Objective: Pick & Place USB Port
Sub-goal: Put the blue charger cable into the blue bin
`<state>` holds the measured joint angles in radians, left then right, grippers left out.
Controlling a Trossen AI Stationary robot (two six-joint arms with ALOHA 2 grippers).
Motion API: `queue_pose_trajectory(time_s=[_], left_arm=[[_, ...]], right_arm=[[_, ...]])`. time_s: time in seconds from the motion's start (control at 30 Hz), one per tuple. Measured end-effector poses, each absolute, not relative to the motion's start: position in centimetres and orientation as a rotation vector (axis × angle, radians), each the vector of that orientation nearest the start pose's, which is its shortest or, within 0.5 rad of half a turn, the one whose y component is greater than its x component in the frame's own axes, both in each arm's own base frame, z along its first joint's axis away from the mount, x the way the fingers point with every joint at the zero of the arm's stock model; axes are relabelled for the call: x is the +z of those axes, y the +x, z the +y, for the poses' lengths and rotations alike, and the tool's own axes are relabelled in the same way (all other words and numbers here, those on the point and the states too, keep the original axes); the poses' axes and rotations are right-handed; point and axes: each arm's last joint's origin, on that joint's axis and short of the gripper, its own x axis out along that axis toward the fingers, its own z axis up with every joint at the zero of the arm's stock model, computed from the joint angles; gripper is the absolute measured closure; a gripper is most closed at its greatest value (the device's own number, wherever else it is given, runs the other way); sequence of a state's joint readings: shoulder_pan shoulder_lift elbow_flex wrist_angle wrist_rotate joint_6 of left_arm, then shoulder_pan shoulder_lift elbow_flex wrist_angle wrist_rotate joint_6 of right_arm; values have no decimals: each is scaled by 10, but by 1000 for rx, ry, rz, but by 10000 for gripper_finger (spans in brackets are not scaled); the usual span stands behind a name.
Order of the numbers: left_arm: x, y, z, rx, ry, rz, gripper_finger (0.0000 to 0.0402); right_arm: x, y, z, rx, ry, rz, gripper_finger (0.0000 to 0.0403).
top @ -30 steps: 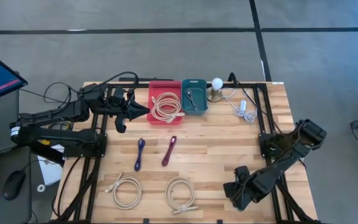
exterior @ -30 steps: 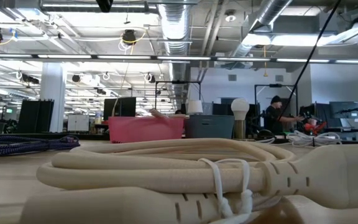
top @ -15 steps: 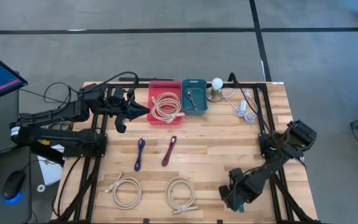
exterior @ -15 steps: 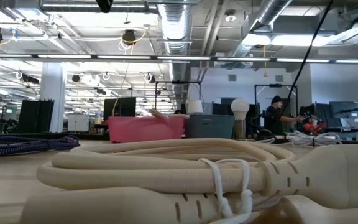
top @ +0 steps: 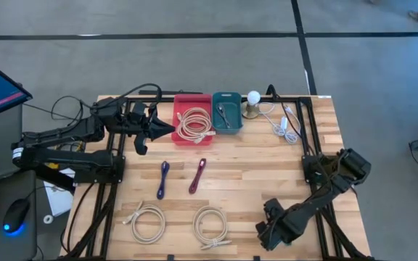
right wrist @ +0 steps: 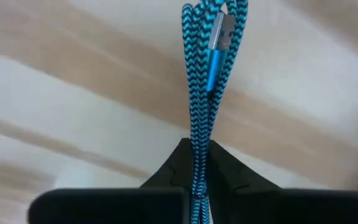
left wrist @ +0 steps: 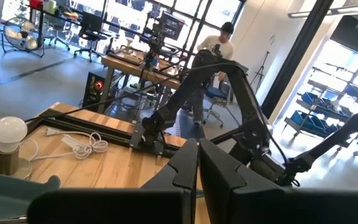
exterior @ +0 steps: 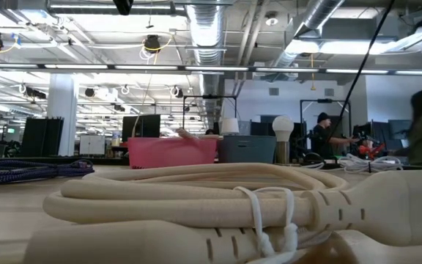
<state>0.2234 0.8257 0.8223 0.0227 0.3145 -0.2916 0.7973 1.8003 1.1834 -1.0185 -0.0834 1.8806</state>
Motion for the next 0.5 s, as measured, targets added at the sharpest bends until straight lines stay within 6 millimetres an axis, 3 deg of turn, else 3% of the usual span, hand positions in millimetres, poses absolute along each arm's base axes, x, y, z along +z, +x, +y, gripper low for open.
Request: queue_pose_trajectory(time_s=[0.5], left_arm=[[359,179,32,-93,-286,-5,385]], right_arm=[[222,250,196,-788,635,1421,394]])
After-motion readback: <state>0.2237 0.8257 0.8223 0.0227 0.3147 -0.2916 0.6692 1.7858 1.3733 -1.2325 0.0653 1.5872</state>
